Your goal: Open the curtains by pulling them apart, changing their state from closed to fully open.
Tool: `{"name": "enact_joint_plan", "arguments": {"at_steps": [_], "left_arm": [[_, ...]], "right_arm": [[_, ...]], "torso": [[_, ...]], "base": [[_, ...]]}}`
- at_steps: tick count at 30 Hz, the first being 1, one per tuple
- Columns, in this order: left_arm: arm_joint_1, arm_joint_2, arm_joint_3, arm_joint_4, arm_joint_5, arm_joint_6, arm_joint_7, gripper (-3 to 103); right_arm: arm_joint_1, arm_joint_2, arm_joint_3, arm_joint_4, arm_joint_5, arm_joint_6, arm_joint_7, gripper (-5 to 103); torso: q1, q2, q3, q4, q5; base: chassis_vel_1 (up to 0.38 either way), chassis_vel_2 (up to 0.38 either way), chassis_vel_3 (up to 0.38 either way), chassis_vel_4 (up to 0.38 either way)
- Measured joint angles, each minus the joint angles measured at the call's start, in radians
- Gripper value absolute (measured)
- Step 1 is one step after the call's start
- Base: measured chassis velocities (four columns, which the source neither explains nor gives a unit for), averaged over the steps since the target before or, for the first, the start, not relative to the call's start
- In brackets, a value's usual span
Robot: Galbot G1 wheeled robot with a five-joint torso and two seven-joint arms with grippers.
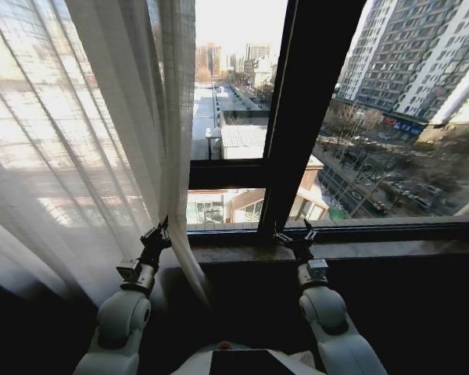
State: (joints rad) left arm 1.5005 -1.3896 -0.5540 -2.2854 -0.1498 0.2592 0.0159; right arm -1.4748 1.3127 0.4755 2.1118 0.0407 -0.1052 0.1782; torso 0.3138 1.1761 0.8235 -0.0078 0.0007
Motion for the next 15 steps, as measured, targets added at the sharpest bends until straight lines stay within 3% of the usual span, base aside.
{"name": "enact_joint_plan", "arguments": {"at_steps": [5,15], "left_arm": [[0.003,-0.002,0.0,-0.003,0.001,-0.001,0.0,0],[0.014,-0.005,-0.003,-0.011,0.002,-0.003,0.0,0]], "right_arm": [[0.0,-0.001,0.0,0.0,0.0,0.0,0.0,100],[-0.003,-0.001,-0.006,0.0,-0.002,0.001,-0.001,100]], "torso": [[0.0,0.0,0.0,0.0002,-0.0008],[0.0,0.0,0.0,0.0002,-0.0006]], "base": [[0.298,0.277,-0.298,-0.272],[0.366,0.369,-0.365,-0.38]]}}
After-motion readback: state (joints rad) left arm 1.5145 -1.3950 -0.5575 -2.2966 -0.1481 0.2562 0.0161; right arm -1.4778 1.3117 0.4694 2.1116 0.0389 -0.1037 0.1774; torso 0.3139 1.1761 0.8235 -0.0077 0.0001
